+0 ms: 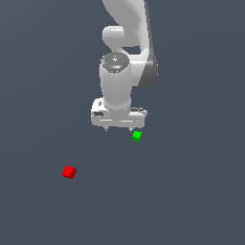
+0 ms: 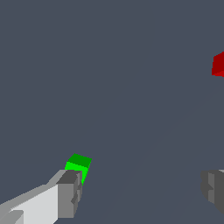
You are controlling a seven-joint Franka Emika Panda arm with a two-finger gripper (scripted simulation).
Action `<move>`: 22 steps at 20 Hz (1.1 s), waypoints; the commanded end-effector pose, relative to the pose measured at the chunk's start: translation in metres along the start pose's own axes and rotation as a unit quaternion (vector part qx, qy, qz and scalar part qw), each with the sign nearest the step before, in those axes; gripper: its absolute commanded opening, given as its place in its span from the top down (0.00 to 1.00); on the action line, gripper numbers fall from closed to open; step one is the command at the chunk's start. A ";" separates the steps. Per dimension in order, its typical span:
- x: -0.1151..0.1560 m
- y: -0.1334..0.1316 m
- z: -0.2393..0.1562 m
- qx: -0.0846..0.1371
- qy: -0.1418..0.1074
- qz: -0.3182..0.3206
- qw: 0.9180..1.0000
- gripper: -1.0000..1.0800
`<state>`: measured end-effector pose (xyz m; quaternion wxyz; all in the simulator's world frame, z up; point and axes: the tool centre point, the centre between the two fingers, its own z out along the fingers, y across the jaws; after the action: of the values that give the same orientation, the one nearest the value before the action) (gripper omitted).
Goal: Stack the red cube on top of the green cube.
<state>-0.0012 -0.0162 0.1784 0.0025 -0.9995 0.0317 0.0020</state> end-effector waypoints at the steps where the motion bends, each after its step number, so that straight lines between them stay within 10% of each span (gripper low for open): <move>1: 0.000 0.000 0.000 0.000 0.000 0.000 1.000 0.04; 22: 0.063 0.093 0.048 -0.002 0.001 0.027 1.000 0.04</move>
<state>0.0494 -0.1011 0.1358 0.0008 -0.9985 0.0554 0.0013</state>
